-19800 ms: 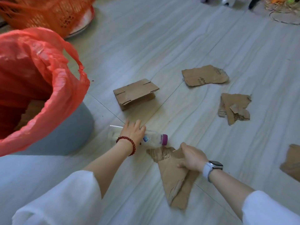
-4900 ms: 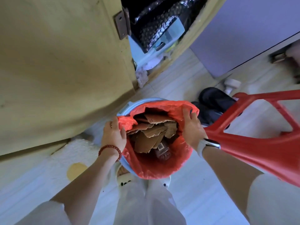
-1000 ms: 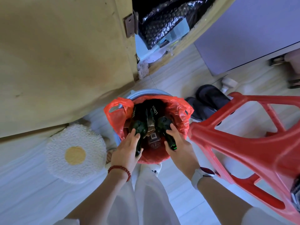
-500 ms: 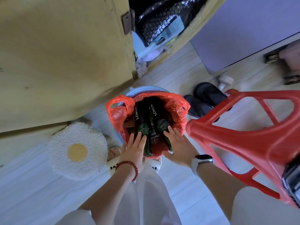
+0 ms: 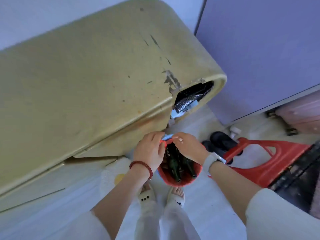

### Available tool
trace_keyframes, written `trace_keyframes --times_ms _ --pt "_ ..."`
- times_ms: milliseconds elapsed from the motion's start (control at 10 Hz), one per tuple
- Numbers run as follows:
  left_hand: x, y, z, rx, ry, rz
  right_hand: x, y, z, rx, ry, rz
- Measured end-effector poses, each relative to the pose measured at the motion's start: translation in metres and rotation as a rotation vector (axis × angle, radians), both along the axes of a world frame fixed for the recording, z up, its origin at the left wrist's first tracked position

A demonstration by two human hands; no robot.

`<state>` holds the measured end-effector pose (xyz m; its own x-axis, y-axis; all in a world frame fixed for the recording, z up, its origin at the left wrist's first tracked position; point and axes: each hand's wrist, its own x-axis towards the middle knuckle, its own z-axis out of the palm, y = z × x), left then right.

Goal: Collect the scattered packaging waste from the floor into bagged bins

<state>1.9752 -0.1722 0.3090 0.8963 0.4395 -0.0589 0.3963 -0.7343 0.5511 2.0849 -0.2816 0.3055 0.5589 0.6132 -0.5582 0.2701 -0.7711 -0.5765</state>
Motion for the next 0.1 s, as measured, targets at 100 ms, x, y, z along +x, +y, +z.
trace_keyframes --times_ms 100 --pt "0.0009 0.0272 0.0443 0.074 -0.119 -0.003 0.0105 0.0295 0.0448 0.113 0.063 -0.105"
